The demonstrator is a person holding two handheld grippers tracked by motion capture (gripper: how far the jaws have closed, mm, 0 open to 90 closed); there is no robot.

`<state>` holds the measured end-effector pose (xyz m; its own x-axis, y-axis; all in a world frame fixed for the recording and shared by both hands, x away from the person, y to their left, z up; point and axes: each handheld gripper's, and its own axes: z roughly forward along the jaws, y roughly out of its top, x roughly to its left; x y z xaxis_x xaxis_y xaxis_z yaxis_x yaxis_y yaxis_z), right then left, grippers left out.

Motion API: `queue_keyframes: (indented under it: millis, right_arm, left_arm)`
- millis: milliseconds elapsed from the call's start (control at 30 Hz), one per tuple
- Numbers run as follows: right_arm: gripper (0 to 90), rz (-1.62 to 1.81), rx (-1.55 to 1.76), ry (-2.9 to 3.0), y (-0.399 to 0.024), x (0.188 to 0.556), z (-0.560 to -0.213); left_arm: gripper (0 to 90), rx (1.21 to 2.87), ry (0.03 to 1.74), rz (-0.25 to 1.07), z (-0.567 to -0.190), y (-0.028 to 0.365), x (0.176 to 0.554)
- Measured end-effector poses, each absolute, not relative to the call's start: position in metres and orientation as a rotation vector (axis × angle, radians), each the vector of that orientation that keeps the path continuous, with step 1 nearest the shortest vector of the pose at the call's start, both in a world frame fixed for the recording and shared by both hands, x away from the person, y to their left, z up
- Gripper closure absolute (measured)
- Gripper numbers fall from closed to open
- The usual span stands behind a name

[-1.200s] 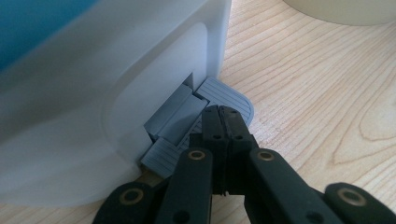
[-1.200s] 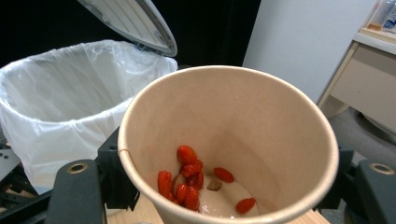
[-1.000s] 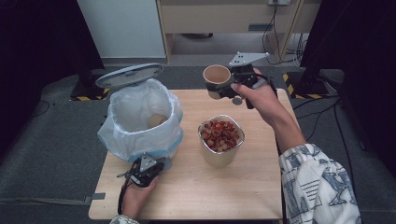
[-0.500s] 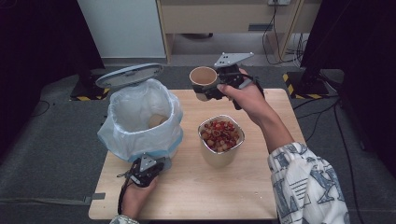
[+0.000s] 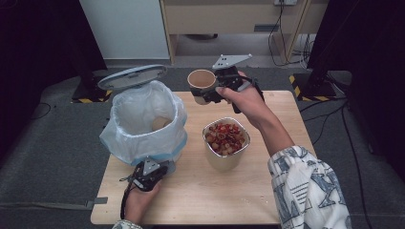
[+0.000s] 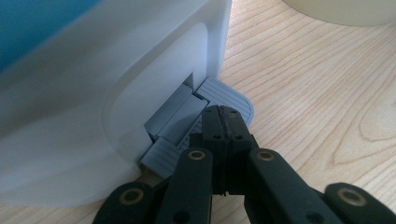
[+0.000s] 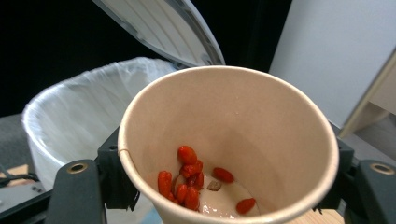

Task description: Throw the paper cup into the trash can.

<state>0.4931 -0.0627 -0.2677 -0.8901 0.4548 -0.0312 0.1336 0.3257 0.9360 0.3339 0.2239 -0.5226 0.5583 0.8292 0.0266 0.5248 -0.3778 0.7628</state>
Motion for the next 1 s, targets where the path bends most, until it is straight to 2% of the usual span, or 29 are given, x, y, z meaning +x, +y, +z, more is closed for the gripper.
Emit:
queue_keyframes:
  millis: [1000]
  right_arm:
    - [27.7, 1.659, 0.461, 2.393, 0.001, 0.483, -0.27]
  left_arm:
    - [89.0, 2.064, 1.084, 0.536, -0.523, 0.224, 0.334]
